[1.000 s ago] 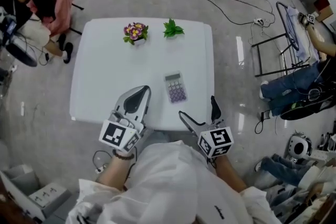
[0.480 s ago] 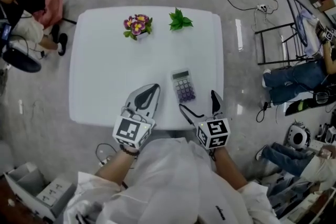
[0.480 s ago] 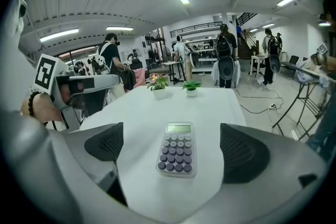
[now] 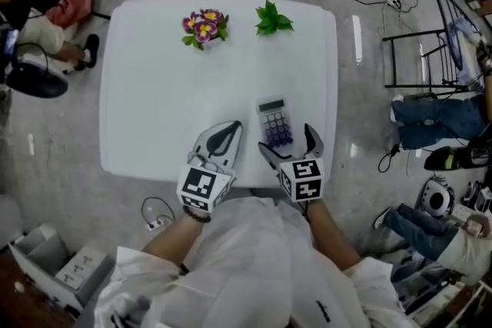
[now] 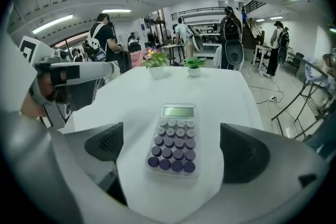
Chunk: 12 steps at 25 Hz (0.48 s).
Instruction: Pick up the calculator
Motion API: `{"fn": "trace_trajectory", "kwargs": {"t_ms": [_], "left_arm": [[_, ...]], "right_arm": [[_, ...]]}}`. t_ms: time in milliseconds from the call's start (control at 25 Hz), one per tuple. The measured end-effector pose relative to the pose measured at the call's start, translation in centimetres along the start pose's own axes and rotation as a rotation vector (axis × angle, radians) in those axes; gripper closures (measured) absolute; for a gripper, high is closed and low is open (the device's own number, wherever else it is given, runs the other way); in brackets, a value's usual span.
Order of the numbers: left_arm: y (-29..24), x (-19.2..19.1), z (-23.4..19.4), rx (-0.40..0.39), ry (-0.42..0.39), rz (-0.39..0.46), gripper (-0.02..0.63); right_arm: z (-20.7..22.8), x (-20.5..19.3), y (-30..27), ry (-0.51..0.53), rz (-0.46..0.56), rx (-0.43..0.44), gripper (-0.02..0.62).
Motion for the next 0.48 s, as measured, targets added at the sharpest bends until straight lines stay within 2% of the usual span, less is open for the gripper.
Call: {"fn": "trace_trajectory", "kwargs": {"t_ms": [480], "left_arm": [[-1.0, -4.3, -0.2, 0.033, 0.086, -0.047, 0.589]], "right_arm": [[1.4, -3.1, -4.2, 0.002, -0.126, -0.006, 0.032]]}}
Point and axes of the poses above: the fingertips, and each gripper's own axes: y backward along the fingers, z to its right, x out of its top, the point moved 9 cm from there along y, backward along the fingers, and after that the axes turned 13 degrees about z, right-handed, at the moved point
